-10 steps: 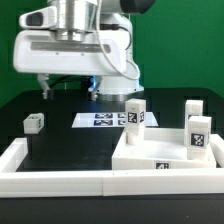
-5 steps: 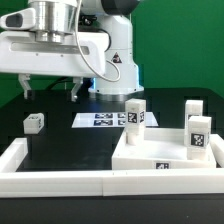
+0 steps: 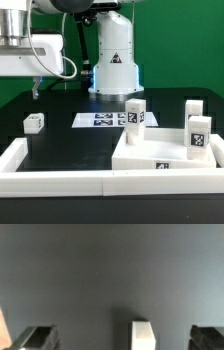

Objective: Assemble square table

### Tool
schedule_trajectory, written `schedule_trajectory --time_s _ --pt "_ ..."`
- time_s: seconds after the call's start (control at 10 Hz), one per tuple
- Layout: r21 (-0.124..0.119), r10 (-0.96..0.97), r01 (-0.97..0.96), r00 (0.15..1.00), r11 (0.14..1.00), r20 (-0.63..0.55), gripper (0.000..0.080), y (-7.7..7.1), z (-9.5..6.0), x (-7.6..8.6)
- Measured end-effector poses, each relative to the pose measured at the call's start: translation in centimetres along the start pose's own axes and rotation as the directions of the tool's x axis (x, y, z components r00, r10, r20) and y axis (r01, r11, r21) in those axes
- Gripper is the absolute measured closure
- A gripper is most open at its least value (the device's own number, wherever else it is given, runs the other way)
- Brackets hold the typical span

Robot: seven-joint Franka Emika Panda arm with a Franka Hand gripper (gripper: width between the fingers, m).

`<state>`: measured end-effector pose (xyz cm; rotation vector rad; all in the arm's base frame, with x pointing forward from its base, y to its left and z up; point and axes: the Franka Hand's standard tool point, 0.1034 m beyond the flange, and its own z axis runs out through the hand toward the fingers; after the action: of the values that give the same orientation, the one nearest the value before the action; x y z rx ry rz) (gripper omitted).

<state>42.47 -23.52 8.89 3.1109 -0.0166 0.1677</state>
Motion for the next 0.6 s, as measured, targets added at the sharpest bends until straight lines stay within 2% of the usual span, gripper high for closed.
schedule_trajectory --time_s 0.1,0.2,0.3,0.5,0.6 --pt "0.013 0.014 -0.014 1.0 1.0 0.015 0.0151 0.23 0.23 -0.55" --pt "0.033 0.067 -0.069 0.997 0.997 0.037 0.0151 -0.21 0.39 -0.47" --pt "0.029 0.052 -0.053 0.998 0.998 0.034 0.0151 0.21 0.37 -0.41" --pt "0.03 0.051 -0.052 0.998 0.998 0.036 0.0151 0.11 0.48 -0.5" --pt "0.012 0.048 -0.048 0.998 0.999 0.032 0.0151 0.2 0.88 -1.04"
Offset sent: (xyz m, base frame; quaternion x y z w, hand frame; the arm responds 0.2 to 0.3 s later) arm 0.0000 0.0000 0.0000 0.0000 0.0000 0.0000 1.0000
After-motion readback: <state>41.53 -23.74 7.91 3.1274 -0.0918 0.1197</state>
